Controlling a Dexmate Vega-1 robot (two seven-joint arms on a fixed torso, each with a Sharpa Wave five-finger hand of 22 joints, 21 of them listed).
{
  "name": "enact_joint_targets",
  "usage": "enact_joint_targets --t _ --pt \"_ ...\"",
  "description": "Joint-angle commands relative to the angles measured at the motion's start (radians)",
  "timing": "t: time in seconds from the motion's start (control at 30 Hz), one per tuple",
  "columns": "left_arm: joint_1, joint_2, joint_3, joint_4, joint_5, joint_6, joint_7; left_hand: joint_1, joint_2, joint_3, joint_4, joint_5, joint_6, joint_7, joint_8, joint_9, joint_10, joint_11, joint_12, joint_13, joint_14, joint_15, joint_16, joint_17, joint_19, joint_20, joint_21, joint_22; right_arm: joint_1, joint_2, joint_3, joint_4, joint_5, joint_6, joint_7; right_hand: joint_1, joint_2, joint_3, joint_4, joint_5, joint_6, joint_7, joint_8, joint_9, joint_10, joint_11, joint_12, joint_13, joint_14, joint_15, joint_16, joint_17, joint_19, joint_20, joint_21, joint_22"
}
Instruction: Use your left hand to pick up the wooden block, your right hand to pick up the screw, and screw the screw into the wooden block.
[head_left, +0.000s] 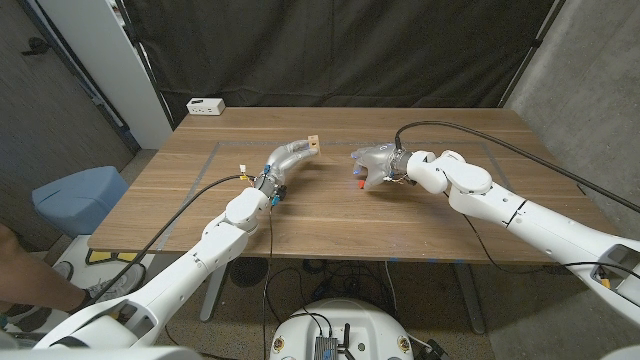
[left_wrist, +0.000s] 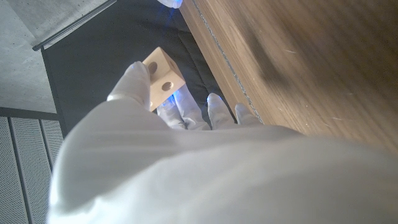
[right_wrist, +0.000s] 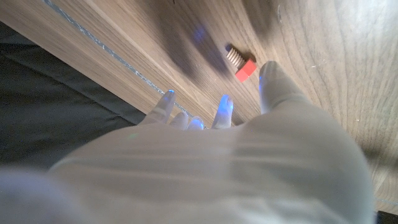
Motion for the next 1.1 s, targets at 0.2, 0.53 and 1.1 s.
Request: enact_joint_targets --t 0.2,0.53,1.1 --pt "-0.005 0.003 0.005 0.000 0.007 0.010 0.000 -0.001 0.010 -0.005 -0.002 0.008 0.003 0.002 0.006 0.002 -0.004 0.002 -0.004 0.003 -0.002 -0.076 0.004 0.002 -0.008 0.004 0.008 0.002 0.005 0.009 -0.011 0.030 -0.001 0.012 -0.014 0.017 -0.001 0.009 0.001 0.004 0.006 0.003 0.020 0.013 0.007 0.000 0.006 0.003 0.014 0.002 0.006 0.006 0.009 -0.004 -0.001 0.006" --pt "-0.015 -0.002 0.007 0.009 0.004 0.012 -0.008 0.000 0.011 -0.006 -0.002 0.009 0.004 0.000 0.007 0.002 -0.003 0.002 -0.007 0.005 -0.002 -0.074 0.004 0.001 -0.009 0.003 0.008 0.002 0.007 0.013 -0.016 0.044 0.004 0.011 -0.019 0.025 0.000 0.012 0.001 0.005 0.007 0.002 0.030 0.023 0.009 0.000 0.007 0.004 0.016 0.001 0.006 0.007 0.012 -0.006 -0.001 0.006" --pt "-0.019 -0.007 0.010 0.017 0.004 0.007 -0.010 -0.004 0.015 -0.010 0.001 0.011 0.005 0.004 0.008 0.001 -0.002 0.002 -0.012 0.007 -0.003 -0.073 0.004 0.001 -0.009 0.006 0.009 0.002 0.015 0.018 -0.022 0.051 0.012 0.009 -0.016 0.031 -0.002 0.015 0.004 0.005 0.031 0.002 0.062 0.043 0.016 0.000 0.009 0.005 0.018 0.001 0.006 0.010 0.016 -0.007 -0.001 0.006"
